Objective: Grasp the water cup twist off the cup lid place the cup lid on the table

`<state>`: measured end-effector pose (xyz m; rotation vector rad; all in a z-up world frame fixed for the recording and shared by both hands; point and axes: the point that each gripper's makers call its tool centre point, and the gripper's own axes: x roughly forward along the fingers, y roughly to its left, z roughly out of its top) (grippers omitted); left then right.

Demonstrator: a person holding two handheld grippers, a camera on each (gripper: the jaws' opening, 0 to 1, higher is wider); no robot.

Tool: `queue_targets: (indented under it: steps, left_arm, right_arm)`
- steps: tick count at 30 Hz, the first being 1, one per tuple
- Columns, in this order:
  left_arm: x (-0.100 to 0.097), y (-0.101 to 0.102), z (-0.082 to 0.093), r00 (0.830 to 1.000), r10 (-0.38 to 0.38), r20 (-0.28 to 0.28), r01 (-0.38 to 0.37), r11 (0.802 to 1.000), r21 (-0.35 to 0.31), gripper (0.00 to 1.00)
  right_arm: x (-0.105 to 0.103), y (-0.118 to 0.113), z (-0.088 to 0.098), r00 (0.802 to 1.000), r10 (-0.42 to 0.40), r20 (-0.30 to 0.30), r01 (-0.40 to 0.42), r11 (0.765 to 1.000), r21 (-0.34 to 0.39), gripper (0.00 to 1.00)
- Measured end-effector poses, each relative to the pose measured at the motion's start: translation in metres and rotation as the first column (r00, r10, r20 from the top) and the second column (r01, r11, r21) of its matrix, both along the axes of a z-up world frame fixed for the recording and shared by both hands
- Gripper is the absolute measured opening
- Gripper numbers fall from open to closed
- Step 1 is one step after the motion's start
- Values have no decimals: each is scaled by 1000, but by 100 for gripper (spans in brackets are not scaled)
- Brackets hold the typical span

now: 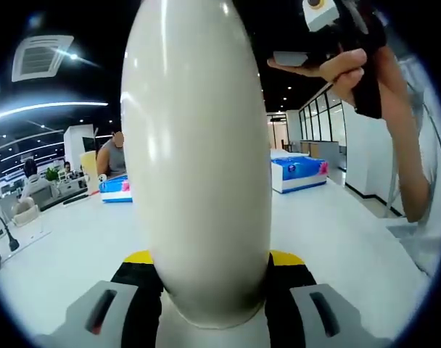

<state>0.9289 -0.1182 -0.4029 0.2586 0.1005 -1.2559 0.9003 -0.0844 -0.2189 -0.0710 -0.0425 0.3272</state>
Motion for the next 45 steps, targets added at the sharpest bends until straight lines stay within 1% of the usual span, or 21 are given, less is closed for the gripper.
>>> queue_targets:
  steps: [2,4,5,9,11,13,17,20,24,29,32,36,38,42,45]
  left_arm:
    - [0,0,0,1000,-1,0,1,1000,0,56]
    - [-1,0,0,1000,-1,0,1,1000,0,56]
    - [-1,0,0,1000,-1,0,1,1000,0,56]
    - [-1,0,0,1000,-3,0,3,1000,0,56]
    - [-1,0,0,1000,-4,0,4,1000,0,56]
    - [-1,-1,-1,1000,-4,-1,4,1000,1,56]
    - [-1,-1,-1,1000,-4,-2,4,1000,1,56]
    - [-1,-1,-1,1000,-5,-2,5,1000,1,56]
    - [-1,-1,-1,1000,-6,-2,6,1000,1,56]
    - [-1,-1,-1,1000,-6,-1,6,1000,2,56]
    - [-1,-1,-2,1000,-6,-1,6,1000,3,56]
    - [-1,-1,-2,1000,-7,0,7,1000,3,56]
    - [-1,-1,-2,1000,-8,0,8,1000,3,56]
    - [-2,-1,-2,1000,-8,0,8,1000,4,56]
    - [-2,-1,-2,1000,-9,1,9,1000,5,56]
  right_arm:
    - [-1,-2,0,1000,-17,-4,17,1000,23,91]
    - [-3,-2,0,1000,-20,1,20,999,30,91]
    - [-5,-4,-2,999,-39,1,39,999,36,91]
    - [-11,-5,-1,998,-63,17,63,998,4,91]
    - [-11,-7,3,997,-69,25,69,998,7,91]
    - [-10,-7,7,997,-68,30,68,997,29,91]
    - [-4,-5,10,997,-69,33,69,998,16,91]
    - [-4,-5,12,997,-71,34,70,997,37,88]
    - [-1,-7,9,996,-81,26,80,996,26,86]
    - [3,-5,11,997,-73,32,72,996,52,85]
    - [7,-5,10,997,-69,16,68,995,74,79]
    - [7,-5,8,998,-65,9,64,994,91,72]
    - [7,-4,9,999,-49,6,48,992,115,67]
    - [7,-4,9,998,-55,4,54,993,101,52]
    - [9,-5,10,998,-58,3,57,994,96,50]
